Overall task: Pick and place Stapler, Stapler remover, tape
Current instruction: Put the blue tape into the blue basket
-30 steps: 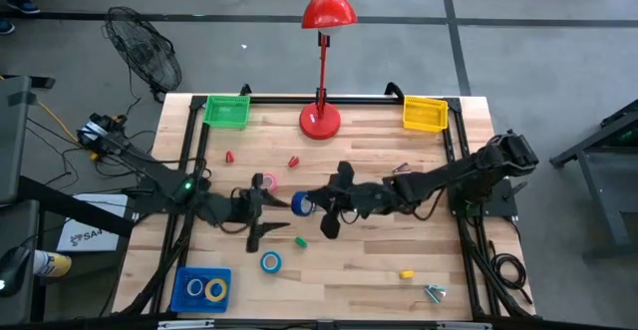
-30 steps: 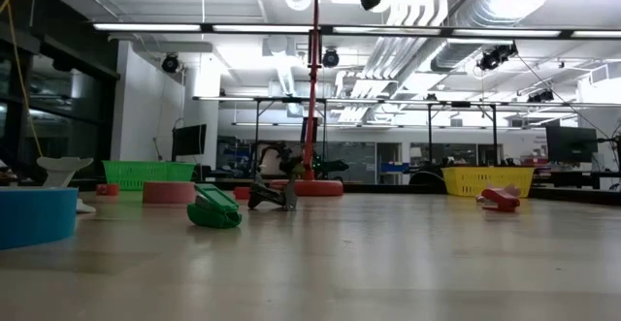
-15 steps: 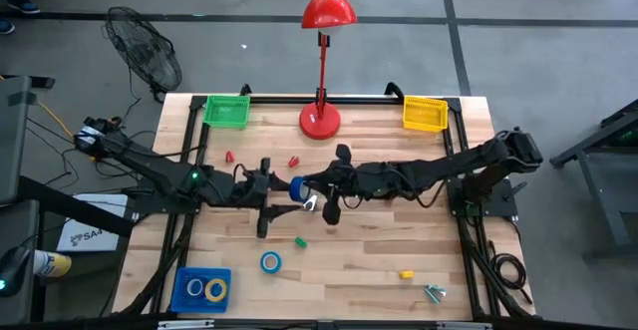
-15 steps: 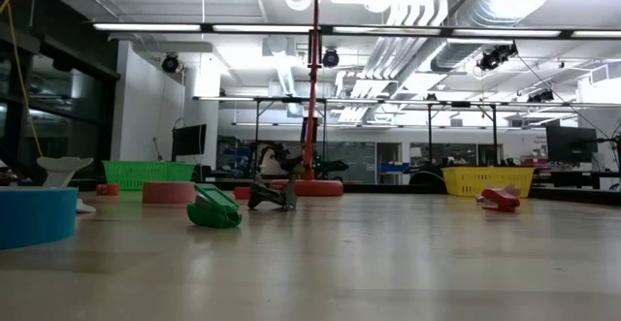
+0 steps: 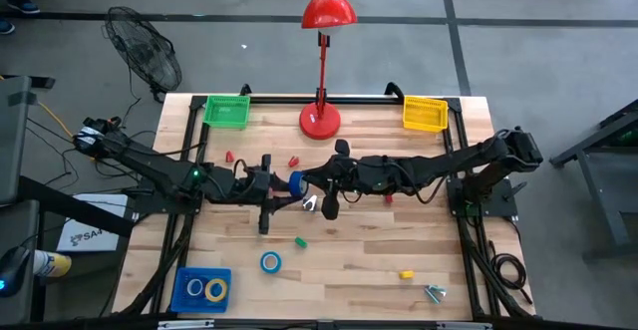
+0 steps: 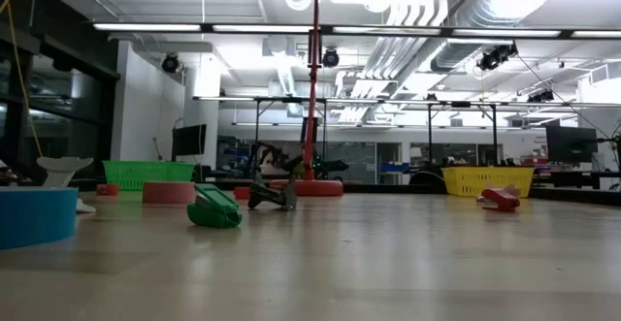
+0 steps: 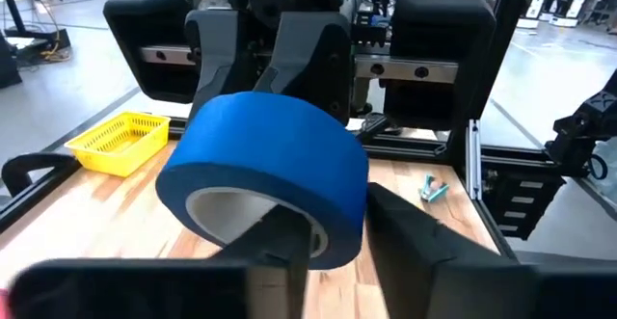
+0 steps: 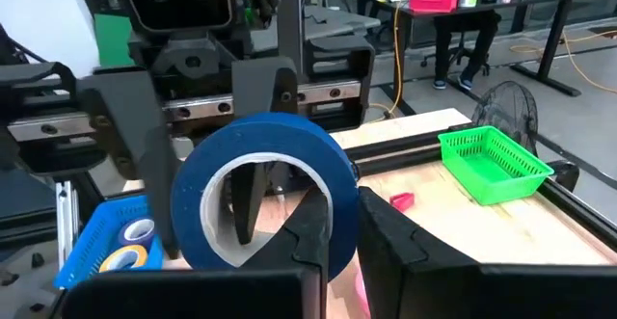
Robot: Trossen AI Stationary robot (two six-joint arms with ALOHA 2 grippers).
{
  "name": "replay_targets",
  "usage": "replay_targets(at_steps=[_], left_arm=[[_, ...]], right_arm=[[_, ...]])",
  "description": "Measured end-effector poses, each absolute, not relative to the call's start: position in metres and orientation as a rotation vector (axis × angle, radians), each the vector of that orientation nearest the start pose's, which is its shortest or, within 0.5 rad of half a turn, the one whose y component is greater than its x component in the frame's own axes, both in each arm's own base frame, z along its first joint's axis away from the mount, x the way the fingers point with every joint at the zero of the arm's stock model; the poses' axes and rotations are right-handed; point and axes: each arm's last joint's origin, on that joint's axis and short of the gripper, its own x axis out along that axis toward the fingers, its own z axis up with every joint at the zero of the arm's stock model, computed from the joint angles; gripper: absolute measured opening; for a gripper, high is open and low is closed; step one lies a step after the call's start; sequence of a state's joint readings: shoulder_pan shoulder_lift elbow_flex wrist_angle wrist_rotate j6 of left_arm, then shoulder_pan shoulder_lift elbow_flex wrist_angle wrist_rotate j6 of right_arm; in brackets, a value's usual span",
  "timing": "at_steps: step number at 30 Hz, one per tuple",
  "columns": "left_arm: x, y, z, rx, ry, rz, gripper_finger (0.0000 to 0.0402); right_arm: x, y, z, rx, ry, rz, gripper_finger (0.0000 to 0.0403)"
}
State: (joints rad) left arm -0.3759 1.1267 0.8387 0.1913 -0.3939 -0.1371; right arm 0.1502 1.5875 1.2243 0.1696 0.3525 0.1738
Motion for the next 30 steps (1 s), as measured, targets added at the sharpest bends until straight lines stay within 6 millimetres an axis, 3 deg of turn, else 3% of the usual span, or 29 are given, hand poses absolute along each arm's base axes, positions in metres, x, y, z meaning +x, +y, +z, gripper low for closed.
replay_targets(at_steps=[3, 10, 20, 30], left_arm=[[0.239, -0.082, 0.321, -0.096, 0.087, 0.022, 0.0039], [0.239, -0.082, 0.321, -0.087, 0.088, 0.030, 0.0035], [0.239, -0.082, 0.318, -0.076, 0.114, 0.041, 0.0035], [0.237, -0.083, 0.312, -0.077, 0.177, 0.017, 0.0035]], right_arm=[[0.366, 0.044, 0.318, 0.124, 0.174, -0.218, 0.0024], [0.366, 0.041, 0.317, 0.117, 0.180, -0.225, 0.0030], [0.361, 0.040, 0.322, 0.104, 0.190, -0.210, 0.0141], [0.341, 0.037, 0.333, 0.088, 0.257, -0.223, 0.0175]])
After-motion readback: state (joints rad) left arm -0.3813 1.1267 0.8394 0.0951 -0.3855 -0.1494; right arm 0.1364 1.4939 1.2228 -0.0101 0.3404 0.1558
